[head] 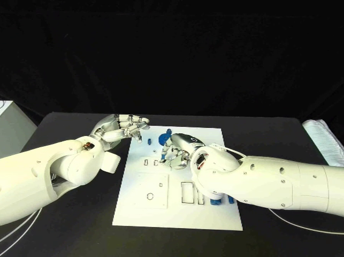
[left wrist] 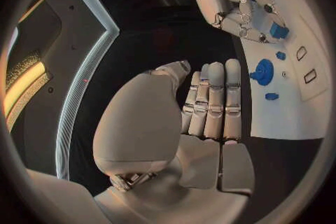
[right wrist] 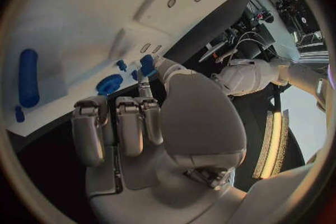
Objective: Assemble the parts on the task board
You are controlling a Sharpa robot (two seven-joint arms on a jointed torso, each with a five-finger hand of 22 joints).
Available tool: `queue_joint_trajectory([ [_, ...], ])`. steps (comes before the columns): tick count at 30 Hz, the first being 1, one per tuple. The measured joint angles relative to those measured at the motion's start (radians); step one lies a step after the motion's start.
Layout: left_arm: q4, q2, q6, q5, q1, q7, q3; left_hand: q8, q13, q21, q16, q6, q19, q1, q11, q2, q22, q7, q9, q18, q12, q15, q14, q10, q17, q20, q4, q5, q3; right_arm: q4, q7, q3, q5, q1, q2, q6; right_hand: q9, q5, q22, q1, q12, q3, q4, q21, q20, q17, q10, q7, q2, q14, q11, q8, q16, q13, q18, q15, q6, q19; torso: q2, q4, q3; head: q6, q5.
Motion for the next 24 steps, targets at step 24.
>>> queue_joint_trajectory([
  [24,-0.002,0.002,0.0,0.0,0.0,-0.006,-0.001,0.0,0.0,0.0,0.0,0.0,0.0,0.0,0.0,0.0,0.0,0.0,0.0,0.0,0.0,0.0,0.0,0.0,0.0,0.0,0.0,0.0,0.0,-0.04,-0.014,-0.007,-0.082,-0.041,0.047,0.002,0.0,0.005,0.001,-0.008,-0.004,0.003,-0.003,0.0,0.0,0.0,0.0,-0.002,-0.008,0.0,0.0,0.018,0.0,0.0,0.0,0.0,-0.002,0.0,0.001,0.0006,0.0019,-0.013,0.009],
])
